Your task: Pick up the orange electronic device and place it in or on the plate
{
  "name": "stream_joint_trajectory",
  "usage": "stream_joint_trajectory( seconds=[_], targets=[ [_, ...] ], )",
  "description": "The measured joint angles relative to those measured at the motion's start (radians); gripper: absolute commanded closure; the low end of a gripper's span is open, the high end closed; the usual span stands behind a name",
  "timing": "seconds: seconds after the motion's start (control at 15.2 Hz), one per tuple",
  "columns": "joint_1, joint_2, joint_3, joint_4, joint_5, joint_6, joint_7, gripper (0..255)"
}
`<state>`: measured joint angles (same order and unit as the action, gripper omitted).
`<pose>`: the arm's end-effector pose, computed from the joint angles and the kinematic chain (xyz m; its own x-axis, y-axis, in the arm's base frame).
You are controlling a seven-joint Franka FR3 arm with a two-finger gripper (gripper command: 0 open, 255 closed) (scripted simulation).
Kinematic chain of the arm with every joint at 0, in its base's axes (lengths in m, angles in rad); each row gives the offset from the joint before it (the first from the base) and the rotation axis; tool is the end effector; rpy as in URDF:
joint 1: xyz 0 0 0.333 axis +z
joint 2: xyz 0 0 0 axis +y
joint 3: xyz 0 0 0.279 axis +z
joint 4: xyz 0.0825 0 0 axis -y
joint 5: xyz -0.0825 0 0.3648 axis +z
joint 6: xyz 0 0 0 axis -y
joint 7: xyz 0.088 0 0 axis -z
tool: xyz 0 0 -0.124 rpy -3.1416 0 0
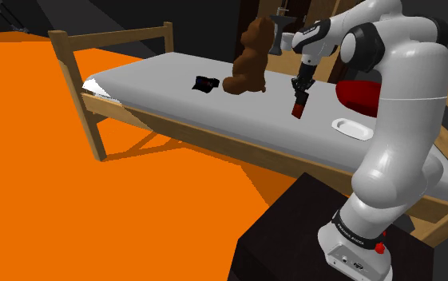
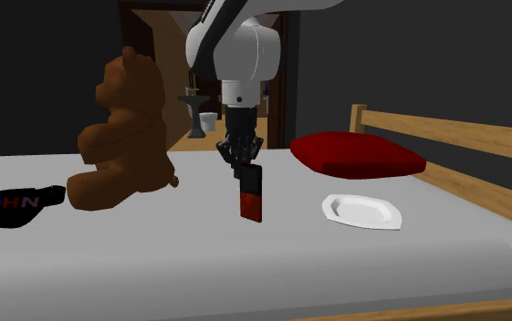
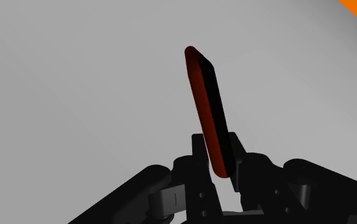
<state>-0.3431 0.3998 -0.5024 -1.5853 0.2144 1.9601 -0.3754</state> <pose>0.4576 -0.4418 0.3865 0.8708 -0.4908 0.0294 -0.4910 -0.8712 -0.0011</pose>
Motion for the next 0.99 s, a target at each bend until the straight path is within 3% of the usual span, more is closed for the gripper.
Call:
stream_joint_trajectory(
  seconds=[0.99],
  targets=[
    [-0.006,-0.023,-0.009,0.128,-0.018,-0.148,0.016,255]
  ],
)
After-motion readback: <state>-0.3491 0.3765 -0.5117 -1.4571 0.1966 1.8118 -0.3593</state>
